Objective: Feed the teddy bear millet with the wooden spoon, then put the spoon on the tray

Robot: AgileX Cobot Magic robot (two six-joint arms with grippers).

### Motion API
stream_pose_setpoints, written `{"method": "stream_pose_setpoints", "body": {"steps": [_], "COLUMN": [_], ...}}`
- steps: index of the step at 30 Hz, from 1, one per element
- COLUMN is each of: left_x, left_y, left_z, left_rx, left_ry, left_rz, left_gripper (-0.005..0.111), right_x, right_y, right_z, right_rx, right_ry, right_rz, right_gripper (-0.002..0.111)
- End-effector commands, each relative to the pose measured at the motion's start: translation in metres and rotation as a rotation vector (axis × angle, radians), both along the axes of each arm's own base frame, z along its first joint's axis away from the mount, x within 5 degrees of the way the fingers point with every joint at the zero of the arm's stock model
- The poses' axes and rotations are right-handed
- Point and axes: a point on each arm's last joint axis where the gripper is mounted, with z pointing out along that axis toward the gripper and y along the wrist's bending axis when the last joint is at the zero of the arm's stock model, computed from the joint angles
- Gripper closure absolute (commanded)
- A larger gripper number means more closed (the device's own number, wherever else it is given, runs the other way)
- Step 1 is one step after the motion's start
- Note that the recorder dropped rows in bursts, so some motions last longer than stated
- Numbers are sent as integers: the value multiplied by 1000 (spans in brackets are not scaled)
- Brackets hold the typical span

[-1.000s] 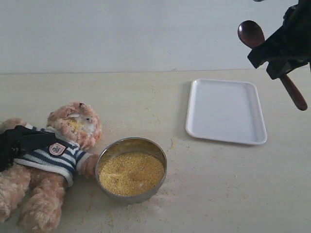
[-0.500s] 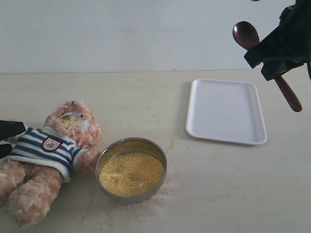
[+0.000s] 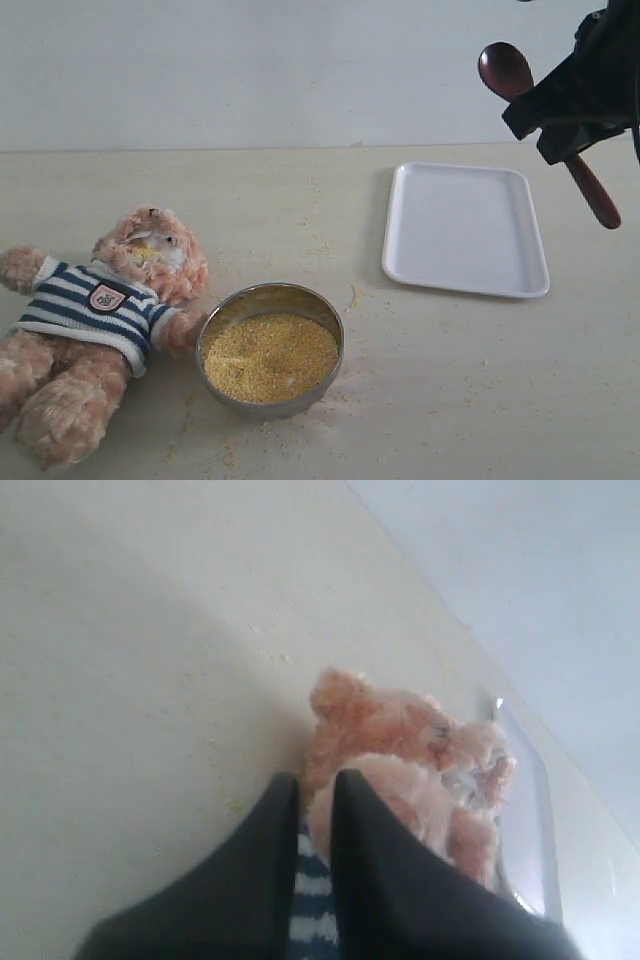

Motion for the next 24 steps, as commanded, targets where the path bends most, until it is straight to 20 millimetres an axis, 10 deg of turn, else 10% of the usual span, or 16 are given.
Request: {"method": "stream_pose_setpoints", "body": {"steps": [1,13,19,24], "left_x": [-12,-70,-57,-49], "left_y": [14,46,20,-3], "left_z": [15,75,79,112], "left_rx": [-110,377,-25,291], "left_ry": [47,157,92,-58], "left_rz": [141,859,849,732], "left_gripper": [102,102,102,102], "right_x": [1,3,9,14], "right_y": [-1,0,0,2], "right_z": [0,-12,-21,-26], "right_rx": [3,20,57,64], "right_ry": [-11,-35,-106,-123], "right_rz": [1,-15,-55,-57], "right_gripper": [108,108,108,108]}}
